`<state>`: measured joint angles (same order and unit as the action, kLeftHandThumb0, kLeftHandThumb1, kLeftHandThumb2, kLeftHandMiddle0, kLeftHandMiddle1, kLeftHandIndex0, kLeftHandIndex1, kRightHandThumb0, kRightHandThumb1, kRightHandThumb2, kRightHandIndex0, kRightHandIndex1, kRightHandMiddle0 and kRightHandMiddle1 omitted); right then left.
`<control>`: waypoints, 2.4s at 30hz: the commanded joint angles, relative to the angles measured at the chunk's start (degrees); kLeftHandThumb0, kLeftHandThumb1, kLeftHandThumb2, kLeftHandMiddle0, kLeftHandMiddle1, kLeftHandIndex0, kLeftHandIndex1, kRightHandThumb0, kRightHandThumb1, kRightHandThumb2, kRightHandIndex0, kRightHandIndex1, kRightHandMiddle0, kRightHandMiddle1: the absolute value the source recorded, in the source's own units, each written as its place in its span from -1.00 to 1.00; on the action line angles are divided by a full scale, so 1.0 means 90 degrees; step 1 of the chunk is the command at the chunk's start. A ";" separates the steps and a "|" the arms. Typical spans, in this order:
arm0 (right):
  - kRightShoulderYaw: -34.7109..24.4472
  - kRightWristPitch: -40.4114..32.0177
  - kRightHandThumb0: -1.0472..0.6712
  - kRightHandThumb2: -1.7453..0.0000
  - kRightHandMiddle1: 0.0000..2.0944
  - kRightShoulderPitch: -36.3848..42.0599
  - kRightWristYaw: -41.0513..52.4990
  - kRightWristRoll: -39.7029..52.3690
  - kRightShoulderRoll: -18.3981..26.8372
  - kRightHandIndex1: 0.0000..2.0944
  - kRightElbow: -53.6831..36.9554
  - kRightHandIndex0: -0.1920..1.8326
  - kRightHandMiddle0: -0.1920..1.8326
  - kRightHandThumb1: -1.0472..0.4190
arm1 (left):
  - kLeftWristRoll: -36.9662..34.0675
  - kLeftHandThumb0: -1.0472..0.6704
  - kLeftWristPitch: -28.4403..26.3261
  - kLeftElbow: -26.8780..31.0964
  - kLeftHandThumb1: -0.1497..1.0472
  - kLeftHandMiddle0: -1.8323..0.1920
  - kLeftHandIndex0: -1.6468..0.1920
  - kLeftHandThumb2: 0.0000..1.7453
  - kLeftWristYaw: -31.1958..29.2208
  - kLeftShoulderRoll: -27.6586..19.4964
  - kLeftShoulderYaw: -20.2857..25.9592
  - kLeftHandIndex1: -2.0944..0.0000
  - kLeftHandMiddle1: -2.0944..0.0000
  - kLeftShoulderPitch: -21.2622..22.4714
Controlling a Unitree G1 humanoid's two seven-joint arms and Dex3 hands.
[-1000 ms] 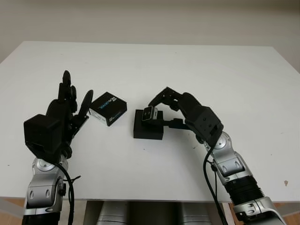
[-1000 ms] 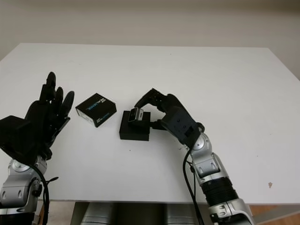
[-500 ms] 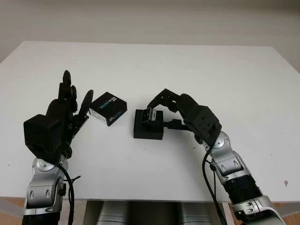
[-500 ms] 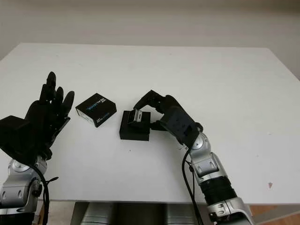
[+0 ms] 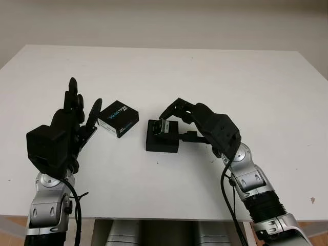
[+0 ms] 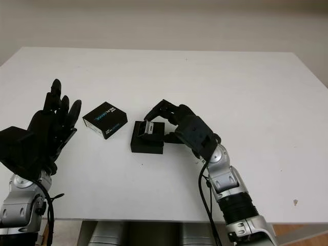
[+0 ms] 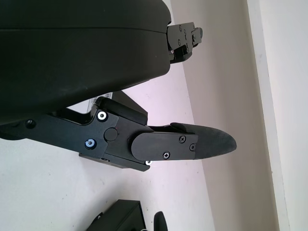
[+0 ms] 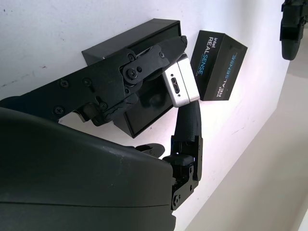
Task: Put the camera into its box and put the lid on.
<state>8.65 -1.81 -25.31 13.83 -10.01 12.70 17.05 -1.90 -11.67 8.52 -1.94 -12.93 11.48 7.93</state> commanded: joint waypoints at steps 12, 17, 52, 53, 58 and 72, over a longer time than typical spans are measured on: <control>0.0068 0.0172 -0.27 0.94 0.57 -0.0444 0.0022 -0.0055 -0.0076 -0.97 0.0609 -0.44 -0.44 -0.81 | 0.0014 -0.60 -0.0015 0.0100 1.00 0.92 0.95 -0.57 -0.0021 -0.0030 -0.0015 0.94 0.95 0.0005; 0.0312 0.0443 -0.29 0.94 0.57 -0.0637 -0.0106 -0.0474 -0.0014 -0.96 0.1046 -0.44 -0.45 -0.82 | 0.0031 -0.60 0.0020 0.0084 1.00 0.93 0.96 -0.57 -0.0029 -0.0032 -0.0030 0.95 0.95 0.0010; 0.1437 0.1370 -0.41 0.94 -0.07 -0.0479 -0.0390 -0.2439 0.0616 -0.99 0.0766 -0.60 -0.67 -0.87 | 0.0077 -0.60 -0.0032 0.0232 1.00 0.95 0.97 -0.57 -0.0033 0.0010 -0.0022 0.95 0.95 -0.0123; 0.1450 0.1365 -0.42 0.94 -0.25 -0.0454 -0.0392 -0.2489 0.0646 -0.98 0.0692 -0.65 -0.68 -0.87 | 0.0067 -0.60 -0.0028 0.0234 1.00 0.95 0.98 -0.57 -0.0042 0.0006 -0.0020 0.95 0.95 -0.0129; 0.1455 0.2006 -0.44 0.94 -0.61 -0.0274 -0.1119 -0.2872 0.0940 -0.98 0.0424 -0.75 -0.67 -0.87 | 0.0100 -0.60 -0.0138 0.0324 1.00 0.95 0.98 -0.57 -0.0028 -0.0018 -0.0038 0.95 0.95 -0.0153; 0.1190 0.2688 -0.51 0.93 -0.82 -0.0097 -0.2031 -0.3220 0.1395 -0.98 -0.0040 -0.82 -0.75 -0.92 | 0.0090 -0.61 -0.0115 0.0294 1.00 0.94 0.97 -0.57 -0.0065 -0.0062 0.0011 0.95 0.95 -0.0144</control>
<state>20.22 22.64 -26.74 -4.86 -39.11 24.53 18.73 -1.12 -12.89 10.34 -2.50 -13.09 11.39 6.50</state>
